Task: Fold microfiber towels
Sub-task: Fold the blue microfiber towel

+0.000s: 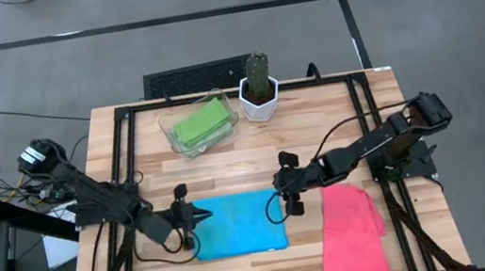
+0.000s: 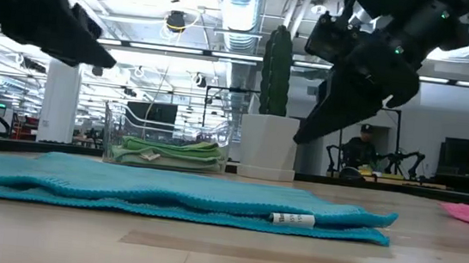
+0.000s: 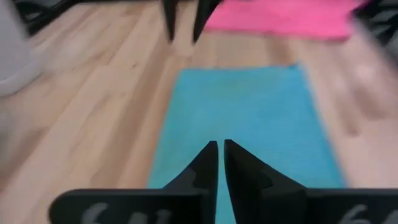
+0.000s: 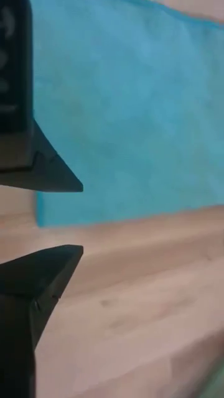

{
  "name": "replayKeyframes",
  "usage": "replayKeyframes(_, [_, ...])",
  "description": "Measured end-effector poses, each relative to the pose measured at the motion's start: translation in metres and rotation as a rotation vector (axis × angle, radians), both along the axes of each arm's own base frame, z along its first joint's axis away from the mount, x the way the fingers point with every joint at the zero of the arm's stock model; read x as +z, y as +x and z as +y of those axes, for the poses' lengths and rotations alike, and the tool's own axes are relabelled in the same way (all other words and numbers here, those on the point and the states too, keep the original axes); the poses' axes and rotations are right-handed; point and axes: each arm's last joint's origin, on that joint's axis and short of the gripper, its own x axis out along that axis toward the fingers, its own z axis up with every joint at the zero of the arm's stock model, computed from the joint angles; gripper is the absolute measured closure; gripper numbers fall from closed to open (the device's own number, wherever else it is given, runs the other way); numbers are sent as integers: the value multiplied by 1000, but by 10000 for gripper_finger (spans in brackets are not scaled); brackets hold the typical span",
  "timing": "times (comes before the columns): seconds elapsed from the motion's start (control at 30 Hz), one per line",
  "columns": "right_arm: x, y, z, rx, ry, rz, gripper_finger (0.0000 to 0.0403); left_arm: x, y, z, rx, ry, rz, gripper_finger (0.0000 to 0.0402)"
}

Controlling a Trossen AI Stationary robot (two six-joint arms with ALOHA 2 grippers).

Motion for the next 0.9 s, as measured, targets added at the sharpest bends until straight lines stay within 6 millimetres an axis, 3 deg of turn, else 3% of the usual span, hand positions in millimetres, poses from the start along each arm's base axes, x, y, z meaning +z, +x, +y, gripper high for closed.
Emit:
replayKeyframes(0.17, [-1,0,-3,-10,27,18,228,-16,8,27,27,-37,-54,399])
replayKeyframes(0.27, [-13,4,-2,-13,27,48,230,-23,17,38,18,-57,-38,401])
replayKeyframes(0.5, [-46,13,-7,-15,71,129,231,-47,30,45,-40,-84,41,401])
replayKeyframes(0.63, [-50,14,-10,-25,85,142,235,-62,32,44,-26,-84,97,401])
replayKeyframes(0.77, [-47,12,-10,-25,84,153,264,-75,35,43,-11,-74,139,401])
replayKeyframes(0.9, [-42,7,-11,-27,80,174,324,-80,41,41,-12,-63,156,401])
